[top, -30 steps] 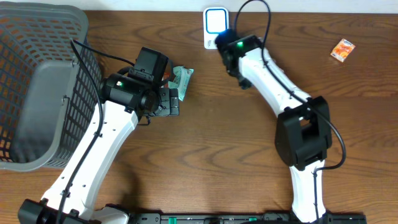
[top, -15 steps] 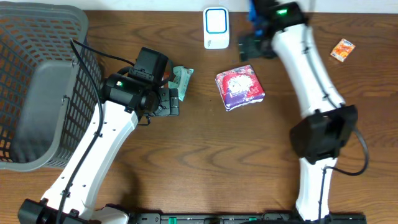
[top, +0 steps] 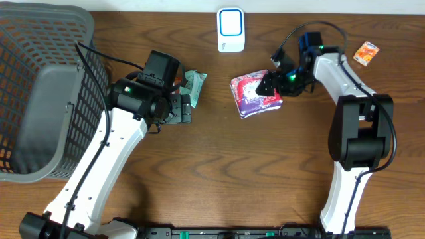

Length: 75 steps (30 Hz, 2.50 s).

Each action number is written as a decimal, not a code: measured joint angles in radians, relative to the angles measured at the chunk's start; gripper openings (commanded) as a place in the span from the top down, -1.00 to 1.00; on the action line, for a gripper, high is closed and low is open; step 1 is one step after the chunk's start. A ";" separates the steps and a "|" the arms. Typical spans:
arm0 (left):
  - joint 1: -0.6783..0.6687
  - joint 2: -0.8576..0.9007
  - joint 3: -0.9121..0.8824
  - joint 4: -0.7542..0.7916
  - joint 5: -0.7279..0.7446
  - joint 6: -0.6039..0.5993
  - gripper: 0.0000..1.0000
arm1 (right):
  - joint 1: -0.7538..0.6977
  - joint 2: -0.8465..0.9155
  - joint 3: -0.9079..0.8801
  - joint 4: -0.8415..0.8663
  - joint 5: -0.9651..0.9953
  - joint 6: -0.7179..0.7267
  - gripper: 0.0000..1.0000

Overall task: Scan the item barcode
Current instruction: 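Lift the purple package and hold it up to the scanner, then carry the purple package right and place it beside the orange pack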

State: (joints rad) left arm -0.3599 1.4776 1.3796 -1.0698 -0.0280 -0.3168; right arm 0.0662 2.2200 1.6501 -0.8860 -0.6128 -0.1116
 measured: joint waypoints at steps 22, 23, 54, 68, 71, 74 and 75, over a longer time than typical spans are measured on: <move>0.000 0.000 0.000 -0.001 0.000 0.000 -0.95 | 0.079 -0.076 0.280 0.509 0.053 0.581 0.98; 0.000 0.000 0.000 0.000 0.000 0.000 -0.96 | 0.105 -0.076 0.274 0.549 0.123 0.619 0.98; 0.000 0.000 0.000 0.000 0.000 0.000 -0.96 | -0.464 -0.051 0.263 0.055 0.523 0.821 0.97; 0.000 0.000 0.000 0.000 0.000 0.000 -0.96 | -0.571 -0.050 0.262 0.136 0.520 1.063 -0.34; 0.000 0.000 0.000 0.000 0.000 0.000 -0.96 | -0.562 -0.050 0.262 0.171 0.458 1.027 -0.38; 0.000 0.000 0.000 0.000 0.000 0.000 -0.96 | -0.560 -0.050 0.262 0.200 0.335 0.954 -0.40; 0.000 0.000 0.000 0.000 0.000 0.000 -0.96 | -0.560 -0.051 0.262 0.201 0.281 0.926 -0.51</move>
State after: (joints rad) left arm -0.3599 1.4776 1.3796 -1.0702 -0.0277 -0.3168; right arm -0.4938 2.1685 1.9125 -0.6853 -0.3317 0.8146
